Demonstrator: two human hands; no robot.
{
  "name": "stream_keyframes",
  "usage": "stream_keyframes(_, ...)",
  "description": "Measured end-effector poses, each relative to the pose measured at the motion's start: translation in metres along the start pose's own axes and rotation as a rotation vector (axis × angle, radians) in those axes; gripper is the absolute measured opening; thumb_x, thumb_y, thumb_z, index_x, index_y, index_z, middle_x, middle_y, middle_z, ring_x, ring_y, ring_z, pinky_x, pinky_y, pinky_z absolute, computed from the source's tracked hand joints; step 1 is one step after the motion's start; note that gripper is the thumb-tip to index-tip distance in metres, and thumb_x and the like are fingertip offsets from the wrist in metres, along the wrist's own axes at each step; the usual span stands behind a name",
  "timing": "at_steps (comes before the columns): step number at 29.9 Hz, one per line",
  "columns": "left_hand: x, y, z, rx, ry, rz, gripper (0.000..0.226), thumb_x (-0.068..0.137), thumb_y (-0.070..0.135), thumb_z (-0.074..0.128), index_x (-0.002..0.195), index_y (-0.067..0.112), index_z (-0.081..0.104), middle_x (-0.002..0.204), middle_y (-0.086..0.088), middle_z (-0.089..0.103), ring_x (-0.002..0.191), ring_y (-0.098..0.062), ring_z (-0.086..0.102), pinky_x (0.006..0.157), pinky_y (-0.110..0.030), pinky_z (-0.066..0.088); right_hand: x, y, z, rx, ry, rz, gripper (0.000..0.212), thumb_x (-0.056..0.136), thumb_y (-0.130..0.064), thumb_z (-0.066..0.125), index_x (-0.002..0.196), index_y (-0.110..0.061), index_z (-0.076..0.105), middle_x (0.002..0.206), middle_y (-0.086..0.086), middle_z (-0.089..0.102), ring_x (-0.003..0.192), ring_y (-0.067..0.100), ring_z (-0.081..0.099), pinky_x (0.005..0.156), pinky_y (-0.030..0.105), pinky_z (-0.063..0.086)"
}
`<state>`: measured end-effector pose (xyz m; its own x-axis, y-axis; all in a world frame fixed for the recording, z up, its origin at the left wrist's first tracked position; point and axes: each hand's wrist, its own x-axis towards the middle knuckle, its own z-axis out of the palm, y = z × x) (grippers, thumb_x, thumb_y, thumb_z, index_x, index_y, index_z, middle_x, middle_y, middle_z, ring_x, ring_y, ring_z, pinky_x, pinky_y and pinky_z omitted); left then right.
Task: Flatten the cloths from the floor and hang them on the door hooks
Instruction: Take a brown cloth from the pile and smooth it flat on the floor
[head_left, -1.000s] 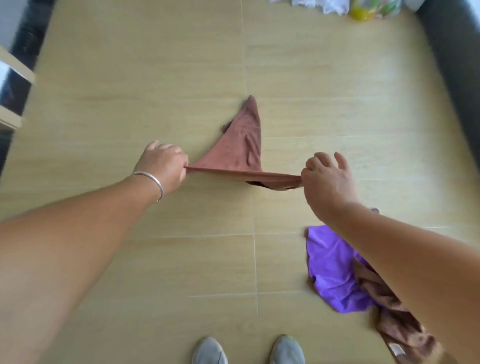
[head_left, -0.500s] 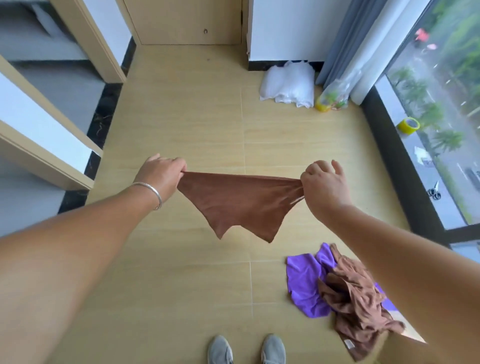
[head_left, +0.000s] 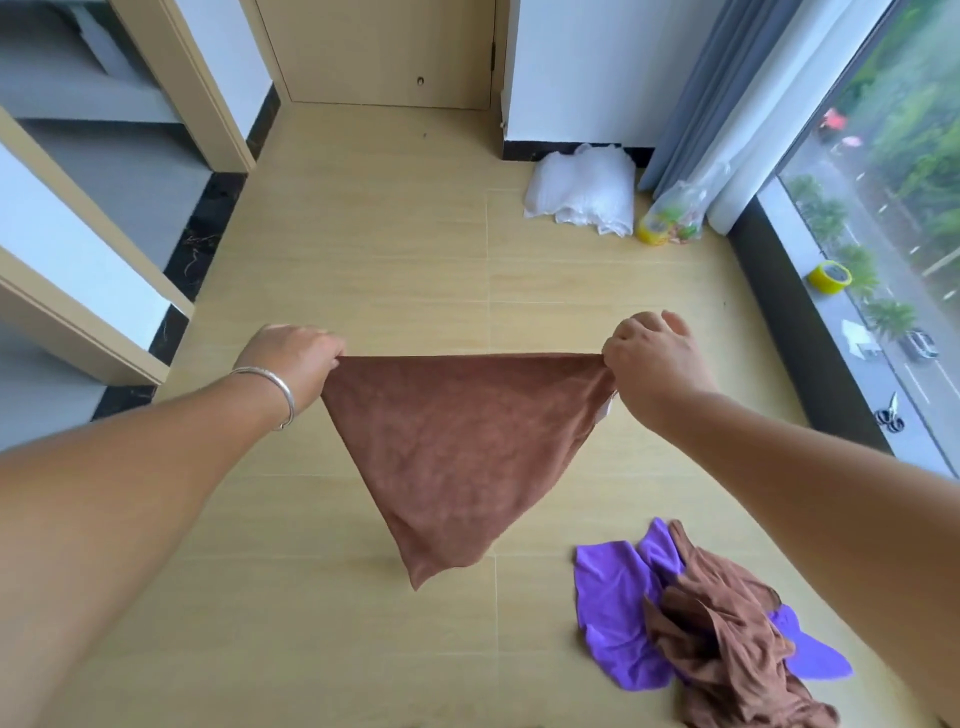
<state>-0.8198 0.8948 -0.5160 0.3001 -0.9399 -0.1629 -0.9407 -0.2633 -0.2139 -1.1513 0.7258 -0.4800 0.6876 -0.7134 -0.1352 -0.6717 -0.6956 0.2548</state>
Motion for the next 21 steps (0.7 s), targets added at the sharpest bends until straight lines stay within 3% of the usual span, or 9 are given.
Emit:
stream_keyframes(2,0.014,-0.005,0.031,0.050,-0.028,-0.009,0.018,0.097,0.016,0.047,0.098,0.024,0.063,0.095,0.002,0.065,0.087,-0.024,0.061,0.065,-0.028,0.035,0.016,-0.007,0.027,-0.001,0.013,-0.006,0.029,0.088,-0.011,0.046,0.104,-0.024,0.065,0.114,-0.005,0.058,0.121,0.018,0.042,0.108,0.035,0.025)
stream_keyframes(6,0.037,-0.020,0.060,0.072,-0.087,-0.056,0.019,0.094,0.009,0.049,0.096,0.022,0.062,0.090,-0.004,0.063,0.083,-0.027,0.062,0.067,-0.031,0.047,0.045,-0.020,0.061,-0.004,0.082,0.037,0.024,0.088,-0.011,0.052,0.101,-0.023,0.068,0.112,-0.003,0.061,0.118,0.020,0.045,0.105,0.036,0.029)
stream_keyframes(14,0.049,-0.067,-0.004,-0.135,0.304,-0.114,0.018,0.095,0.021,0.053,0.102,0.020,0.070,0.093,-0.014,0.069,0.086,-0.037,0.061,0.068,-0.036,0.042,0.087,-0.008,0.004,-0.014,0.378,0.117,0.020,0.092,-0.013,0.052,0.100,-0.014,0.070,0.106,0.008,0.062,0.110,0.030,0.048,0.096,0.042,0.034)
stream_keyframes(21,0.021,-0.077,-0.038,-0.126,0.323,-0.125,0.019,0.096,0.021,0.051,0.097,0.024,0.069,0.085,-0.006,0.068,0.079,-0.032,0.059,0.062,-0.033,0.040,0.076,-0.004,-0.026,0.044,0.446,0.070,0.019,0.094,-0.015,0.051,0.104,-0.015,0.067,0.108,0.005,0.060,0.113,0.028,0.046,0.101,0.038,0.029)
